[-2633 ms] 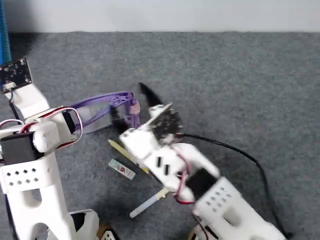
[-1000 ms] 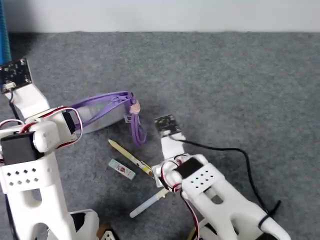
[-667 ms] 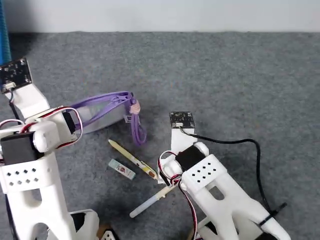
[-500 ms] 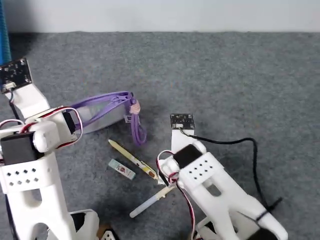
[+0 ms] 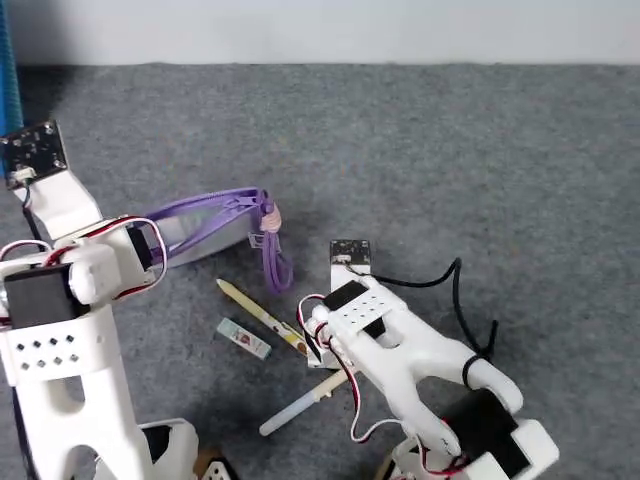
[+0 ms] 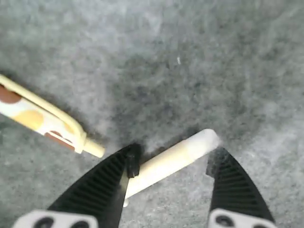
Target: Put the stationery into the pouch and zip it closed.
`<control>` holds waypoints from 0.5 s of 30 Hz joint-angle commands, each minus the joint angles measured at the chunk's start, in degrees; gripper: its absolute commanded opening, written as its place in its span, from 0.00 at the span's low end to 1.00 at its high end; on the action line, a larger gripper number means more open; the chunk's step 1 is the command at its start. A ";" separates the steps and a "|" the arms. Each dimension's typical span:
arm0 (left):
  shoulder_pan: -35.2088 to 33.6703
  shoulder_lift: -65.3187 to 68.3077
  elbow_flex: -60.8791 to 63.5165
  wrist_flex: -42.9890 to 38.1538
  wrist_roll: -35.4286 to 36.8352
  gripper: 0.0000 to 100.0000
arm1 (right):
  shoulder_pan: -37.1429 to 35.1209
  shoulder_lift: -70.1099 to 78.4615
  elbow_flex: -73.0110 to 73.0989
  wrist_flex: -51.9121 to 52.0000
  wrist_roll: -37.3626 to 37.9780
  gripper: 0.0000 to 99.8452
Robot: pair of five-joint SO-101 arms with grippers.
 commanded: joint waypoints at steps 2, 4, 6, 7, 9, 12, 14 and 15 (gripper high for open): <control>0.09 0.00 0.13 -0.09 0.70 0.01 | 2.86 0.92 -2.02 -1.80 0.00 0.02; 0.18 0.00 0.13 -0.09 0.70 0.01 | 4.26 0.66 -2.11 -1.71 0.00 0.03; 0.26 0.00 0.13 -0.09 0.70 0.01 | 5.76 -0.66 -2.11 -1.63 0.09 0.02; 0.26 0.00 0.13 -0.09 0.70 0.01 | 6.73 -1.63 -2.11 -1.63 0.09 0.01; 0.26 0.00 0.13 0.00 0.70 0.01 | 7.78 -4.44 -2.11 -0.22 1.67 0.01; 0.26 0.00 0.13 0.00 0.70 0.01 | 8.13 -10.68 -2.11 3.74 5.01 0.01; 0.35 0.00 0.13 0.00 0.70 0.01 | 8.13 -16.04 -2.11 6.29 6.33 0.01; 0.35 0.00 0.13 0.00 0.70 0.01 | 8.13 -19.30 -2.11 7.25 7.12 0.01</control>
